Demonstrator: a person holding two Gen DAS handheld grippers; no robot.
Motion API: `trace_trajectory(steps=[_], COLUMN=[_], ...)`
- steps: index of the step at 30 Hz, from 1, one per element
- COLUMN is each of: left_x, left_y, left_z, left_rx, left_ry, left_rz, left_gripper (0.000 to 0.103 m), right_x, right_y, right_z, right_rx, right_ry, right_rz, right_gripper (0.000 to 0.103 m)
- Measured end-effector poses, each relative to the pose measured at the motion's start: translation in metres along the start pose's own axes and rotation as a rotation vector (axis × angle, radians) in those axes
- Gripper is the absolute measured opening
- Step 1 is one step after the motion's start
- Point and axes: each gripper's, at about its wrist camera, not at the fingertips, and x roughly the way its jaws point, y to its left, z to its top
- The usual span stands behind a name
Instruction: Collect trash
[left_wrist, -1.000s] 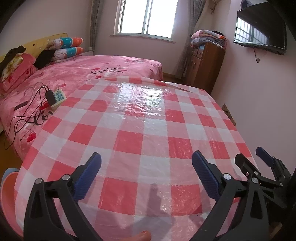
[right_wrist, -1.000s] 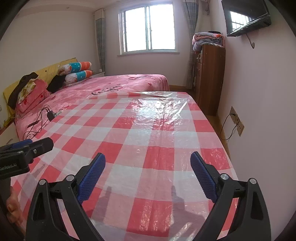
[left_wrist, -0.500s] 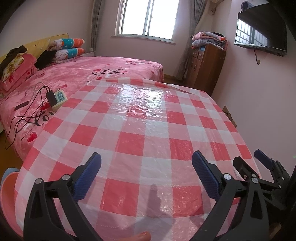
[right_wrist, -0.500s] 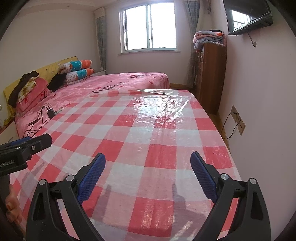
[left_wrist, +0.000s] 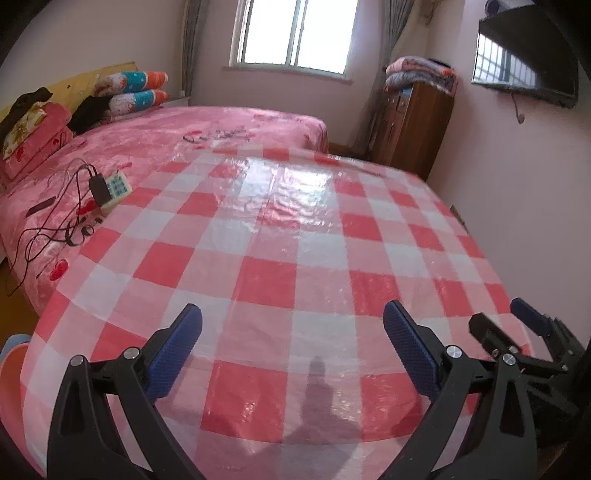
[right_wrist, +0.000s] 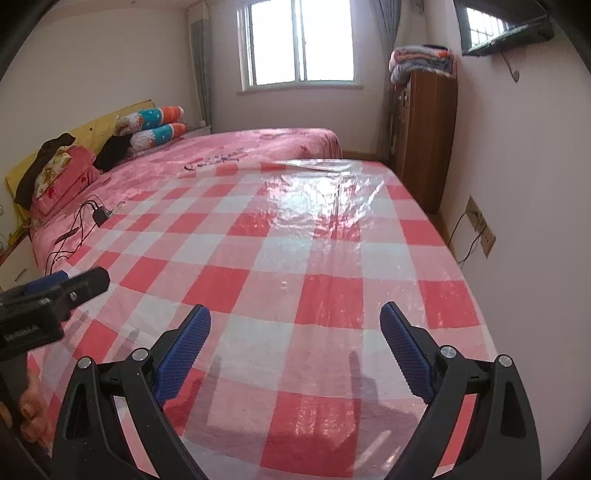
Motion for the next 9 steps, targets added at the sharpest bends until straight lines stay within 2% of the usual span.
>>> trace_trajectory(steps=[5, 9], left_x=[0.029, 0.051], left_y=[0.007, 0.008], left_z=[-0.002, -0.006], left_rx=[-0.035, -0.037], left_ry=[0.094, 0.155], left_rz=[-0.001, 0.015], left_gripper=[0.099, 0.099], right_x=[0.02, 0.037], right_y=[-0.003, -0.004], right_z=[0.003, 0.003], right_rx=[0.033, 0.036], right_ry=[0.087, 0.151], right_rz=[0.003, -0.043], right_gripper=[0.094, 0.095])
